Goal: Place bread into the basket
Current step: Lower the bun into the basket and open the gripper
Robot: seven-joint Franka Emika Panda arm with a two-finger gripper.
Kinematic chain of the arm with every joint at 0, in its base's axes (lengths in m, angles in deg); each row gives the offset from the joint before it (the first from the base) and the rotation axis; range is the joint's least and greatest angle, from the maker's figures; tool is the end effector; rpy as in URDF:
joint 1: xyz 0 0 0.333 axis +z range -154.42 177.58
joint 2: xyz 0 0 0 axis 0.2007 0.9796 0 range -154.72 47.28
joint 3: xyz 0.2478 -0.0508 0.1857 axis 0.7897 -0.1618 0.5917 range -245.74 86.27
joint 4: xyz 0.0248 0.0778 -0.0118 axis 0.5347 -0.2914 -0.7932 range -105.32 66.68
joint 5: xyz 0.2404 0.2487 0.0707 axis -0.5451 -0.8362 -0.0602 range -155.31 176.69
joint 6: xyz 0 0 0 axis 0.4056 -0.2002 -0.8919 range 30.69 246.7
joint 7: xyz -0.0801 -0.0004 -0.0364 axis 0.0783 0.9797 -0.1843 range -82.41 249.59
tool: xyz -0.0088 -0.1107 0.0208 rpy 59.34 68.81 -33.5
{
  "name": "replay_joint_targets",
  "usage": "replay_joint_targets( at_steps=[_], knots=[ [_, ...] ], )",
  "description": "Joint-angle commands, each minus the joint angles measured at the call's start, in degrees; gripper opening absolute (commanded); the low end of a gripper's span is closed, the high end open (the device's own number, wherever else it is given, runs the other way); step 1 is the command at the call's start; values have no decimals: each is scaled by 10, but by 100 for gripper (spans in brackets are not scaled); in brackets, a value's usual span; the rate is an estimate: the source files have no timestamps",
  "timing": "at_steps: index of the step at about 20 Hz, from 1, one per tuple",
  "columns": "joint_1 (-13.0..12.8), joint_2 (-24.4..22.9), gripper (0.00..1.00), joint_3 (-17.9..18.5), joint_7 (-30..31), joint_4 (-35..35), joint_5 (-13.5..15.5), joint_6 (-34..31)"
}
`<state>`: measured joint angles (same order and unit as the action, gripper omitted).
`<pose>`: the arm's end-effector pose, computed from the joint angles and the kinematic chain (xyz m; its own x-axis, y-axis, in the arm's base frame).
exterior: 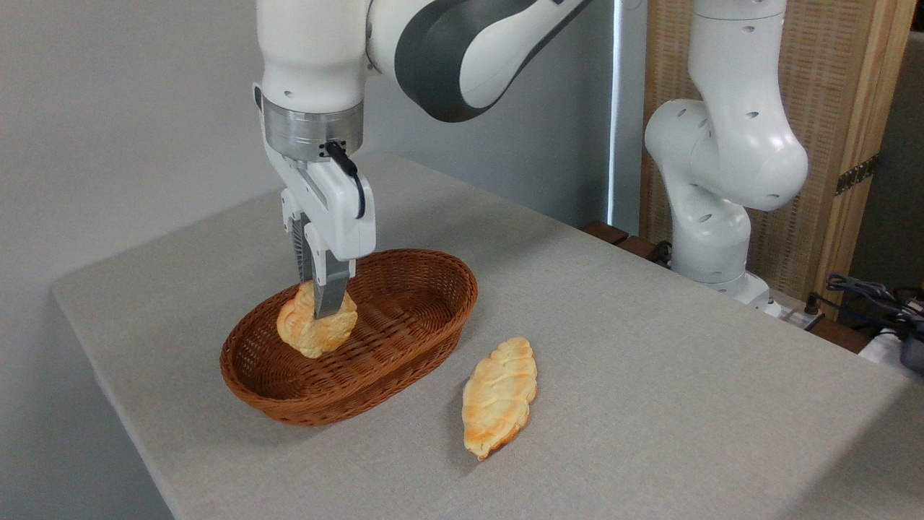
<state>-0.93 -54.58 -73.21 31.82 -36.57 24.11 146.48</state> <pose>0.5299 -0.0706 0.5332 0.5847 -0.7686 0.2596 -0.8008 -0.5980 0.0330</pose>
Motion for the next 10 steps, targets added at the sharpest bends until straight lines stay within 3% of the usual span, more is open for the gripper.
replay_joint_targets(
  at_steps=[1, 10],
  knots=[
    [-1, -1, 100, -4, 1, -2, 10, 4],
    [6, -7, 100, 2, 6, -1, 6, 1]
  ],
)
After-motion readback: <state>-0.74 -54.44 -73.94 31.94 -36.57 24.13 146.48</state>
